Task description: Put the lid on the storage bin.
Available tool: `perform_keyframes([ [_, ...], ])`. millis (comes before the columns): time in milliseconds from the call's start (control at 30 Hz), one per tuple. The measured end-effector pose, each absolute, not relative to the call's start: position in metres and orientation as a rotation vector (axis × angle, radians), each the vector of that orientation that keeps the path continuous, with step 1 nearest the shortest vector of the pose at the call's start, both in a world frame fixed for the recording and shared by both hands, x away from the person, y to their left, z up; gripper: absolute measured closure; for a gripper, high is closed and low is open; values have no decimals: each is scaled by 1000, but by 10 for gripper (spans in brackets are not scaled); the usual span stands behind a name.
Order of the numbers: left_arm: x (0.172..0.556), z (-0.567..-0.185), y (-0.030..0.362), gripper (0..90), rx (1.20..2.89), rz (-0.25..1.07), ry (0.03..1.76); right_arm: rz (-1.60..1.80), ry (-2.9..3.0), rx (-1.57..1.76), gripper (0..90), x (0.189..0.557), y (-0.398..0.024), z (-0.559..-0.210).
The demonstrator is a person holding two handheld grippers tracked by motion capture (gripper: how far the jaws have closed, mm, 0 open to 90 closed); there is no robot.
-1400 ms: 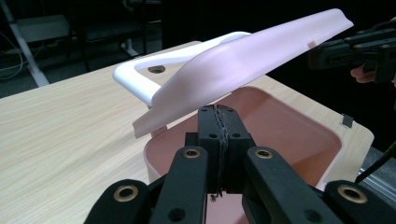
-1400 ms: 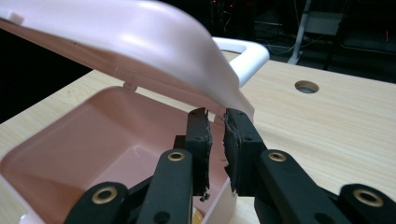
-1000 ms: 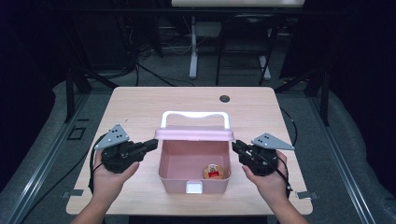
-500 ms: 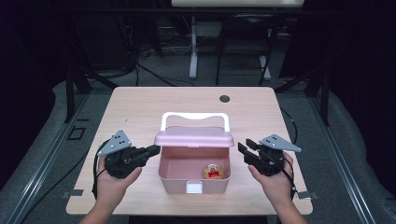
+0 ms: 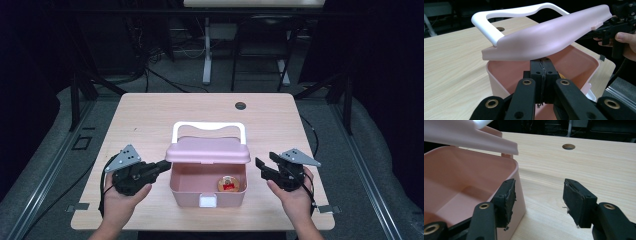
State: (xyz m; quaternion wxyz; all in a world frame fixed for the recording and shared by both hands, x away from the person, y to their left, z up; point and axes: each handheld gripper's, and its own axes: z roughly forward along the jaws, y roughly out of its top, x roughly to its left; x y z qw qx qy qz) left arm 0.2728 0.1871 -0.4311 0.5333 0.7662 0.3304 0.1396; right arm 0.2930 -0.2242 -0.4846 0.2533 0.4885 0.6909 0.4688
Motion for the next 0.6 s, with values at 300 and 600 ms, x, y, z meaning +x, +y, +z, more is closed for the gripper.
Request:
perform_keyframes([
  [300, 269, -438, 187, 894, 1822, 315, 787, 1258, 1867, 1298, 385, 290, -226, -495],
  [600, 263, -448, 187, 894, 1834, 315, 780, 1267, 1850, 1283, 365, 287, -228, -500],
])
